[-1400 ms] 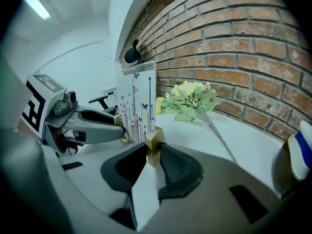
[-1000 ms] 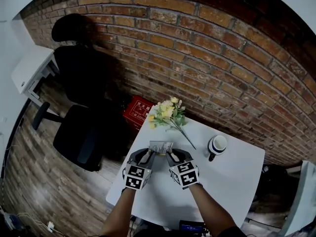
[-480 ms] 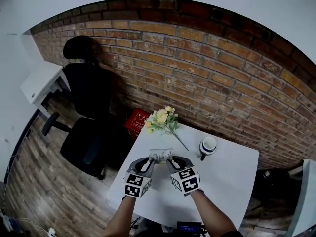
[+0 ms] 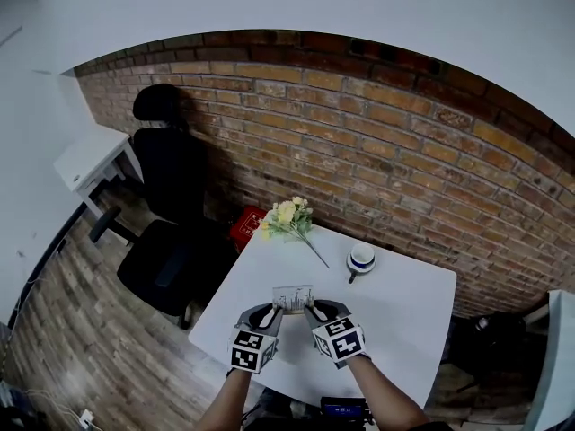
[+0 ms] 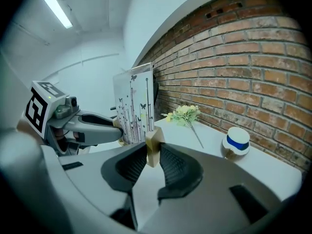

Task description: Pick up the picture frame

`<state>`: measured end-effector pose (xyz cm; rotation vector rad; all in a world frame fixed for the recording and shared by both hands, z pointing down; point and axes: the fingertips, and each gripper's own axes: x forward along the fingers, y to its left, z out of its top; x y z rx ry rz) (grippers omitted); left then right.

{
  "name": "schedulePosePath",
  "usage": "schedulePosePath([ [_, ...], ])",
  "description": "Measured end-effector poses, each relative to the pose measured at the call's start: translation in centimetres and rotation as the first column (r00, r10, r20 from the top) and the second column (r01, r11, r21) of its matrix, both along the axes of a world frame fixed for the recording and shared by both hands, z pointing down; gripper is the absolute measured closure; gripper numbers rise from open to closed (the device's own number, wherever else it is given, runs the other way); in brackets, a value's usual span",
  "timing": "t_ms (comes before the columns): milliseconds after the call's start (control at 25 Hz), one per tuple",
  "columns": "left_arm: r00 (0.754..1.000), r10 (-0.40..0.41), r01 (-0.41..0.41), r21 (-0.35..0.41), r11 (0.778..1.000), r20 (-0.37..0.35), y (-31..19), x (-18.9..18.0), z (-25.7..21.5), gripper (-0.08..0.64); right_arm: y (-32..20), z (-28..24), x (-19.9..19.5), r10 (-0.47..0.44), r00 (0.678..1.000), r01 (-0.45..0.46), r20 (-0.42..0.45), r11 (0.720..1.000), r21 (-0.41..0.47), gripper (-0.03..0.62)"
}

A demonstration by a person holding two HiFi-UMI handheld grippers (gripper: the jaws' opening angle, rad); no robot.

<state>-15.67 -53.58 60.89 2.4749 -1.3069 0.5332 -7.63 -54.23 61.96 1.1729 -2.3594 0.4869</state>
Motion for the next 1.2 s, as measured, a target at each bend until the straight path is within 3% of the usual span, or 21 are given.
schedulePosePath([
  [560, 1.000, -0.026, 0.026, 0.017, 1.000, -0.005, 10.7, 4.1, -0.9, 0.466, 10.4, -0.4, 4.1, -0.041, 0.998, 0.041, 0.041, 0.999, -0.009, 0.502],
  [1200, 0.999, -0.016, 0.018, 0.034, 0.999, -0.034, 17.1, 0.9, -2.3, 0.466, 16.7, -1.9, 1.0, -0.029, 0.999, 0.029, 0.035, 0.999, 0.014, 0.502],
])
